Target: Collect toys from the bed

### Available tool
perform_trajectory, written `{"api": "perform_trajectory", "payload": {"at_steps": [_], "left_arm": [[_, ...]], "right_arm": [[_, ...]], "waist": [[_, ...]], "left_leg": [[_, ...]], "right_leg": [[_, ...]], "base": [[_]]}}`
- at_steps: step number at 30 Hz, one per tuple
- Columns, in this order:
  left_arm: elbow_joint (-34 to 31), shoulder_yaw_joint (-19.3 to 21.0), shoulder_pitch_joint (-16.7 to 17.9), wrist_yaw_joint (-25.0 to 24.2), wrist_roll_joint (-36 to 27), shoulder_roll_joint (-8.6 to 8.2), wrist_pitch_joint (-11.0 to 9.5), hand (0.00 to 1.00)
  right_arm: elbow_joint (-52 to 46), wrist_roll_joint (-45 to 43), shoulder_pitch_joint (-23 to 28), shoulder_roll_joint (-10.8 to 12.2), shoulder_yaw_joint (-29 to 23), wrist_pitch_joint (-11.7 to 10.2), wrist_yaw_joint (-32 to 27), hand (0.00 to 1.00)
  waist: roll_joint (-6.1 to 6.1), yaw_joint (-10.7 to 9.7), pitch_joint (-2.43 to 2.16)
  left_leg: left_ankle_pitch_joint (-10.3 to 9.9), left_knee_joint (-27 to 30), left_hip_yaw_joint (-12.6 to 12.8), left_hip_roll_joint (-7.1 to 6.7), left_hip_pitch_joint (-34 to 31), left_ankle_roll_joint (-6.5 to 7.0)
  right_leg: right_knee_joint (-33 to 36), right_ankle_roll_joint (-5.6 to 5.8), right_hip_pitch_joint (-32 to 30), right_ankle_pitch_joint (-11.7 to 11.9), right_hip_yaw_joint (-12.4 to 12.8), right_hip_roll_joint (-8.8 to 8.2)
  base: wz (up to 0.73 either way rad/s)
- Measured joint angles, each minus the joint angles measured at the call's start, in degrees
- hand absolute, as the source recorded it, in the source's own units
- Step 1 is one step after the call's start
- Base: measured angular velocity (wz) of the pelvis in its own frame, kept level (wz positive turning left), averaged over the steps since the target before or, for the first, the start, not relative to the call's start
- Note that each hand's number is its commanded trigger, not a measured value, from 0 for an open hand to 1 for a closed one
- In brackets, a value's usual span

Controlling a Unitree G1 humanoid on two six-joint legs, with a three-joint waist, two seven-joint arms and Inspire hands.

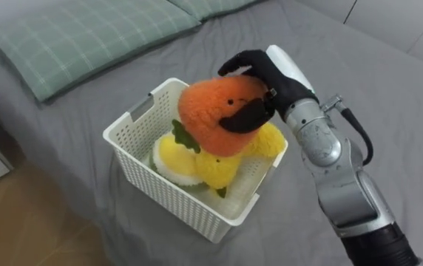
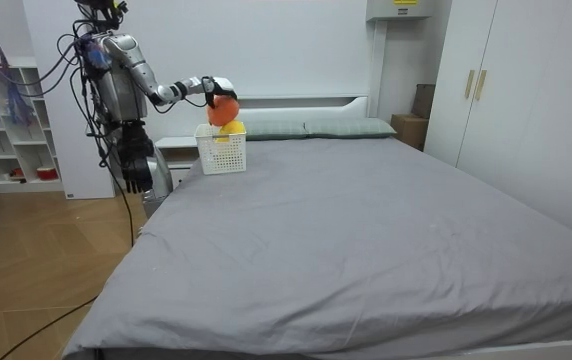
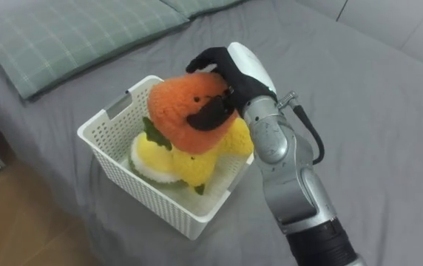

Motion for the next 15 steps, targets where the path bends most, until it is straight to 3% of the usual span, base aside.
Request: {"api": "perform_trajectory", "payload": {"at_steps": [12,15], "left_arm": [[-4.64,-0.24,-0.02,0.19,1.03,-0.74,-0.03,0.00],[-4.54,-0.25,-0.59,0.59,0.95,-0.68,-0.06,0.00]], "right_arm": [[1.57,0.01,0.10,-0.21,-0.01,0.05,0.01,0.00],[2.34,0.64,0.11,-0.82,-0.07,0.02,0.01,0.00]], "waist": [[-0.03,-0.27,-0.05],[-0.33,-0.38,-0.26]], "left_leg": [[0.30,0.01,0.35,0.10,0.42,0.18],[0.30,-0.01,0.35,0.11,0.42,0.18]], "right_leg": [[0.06,0.00,0.03,0.00,1.72,0.14],[0.06,0.00,-0.01,0.00,1.70,0.14]], "base": [[0.00],[0.00]]}}
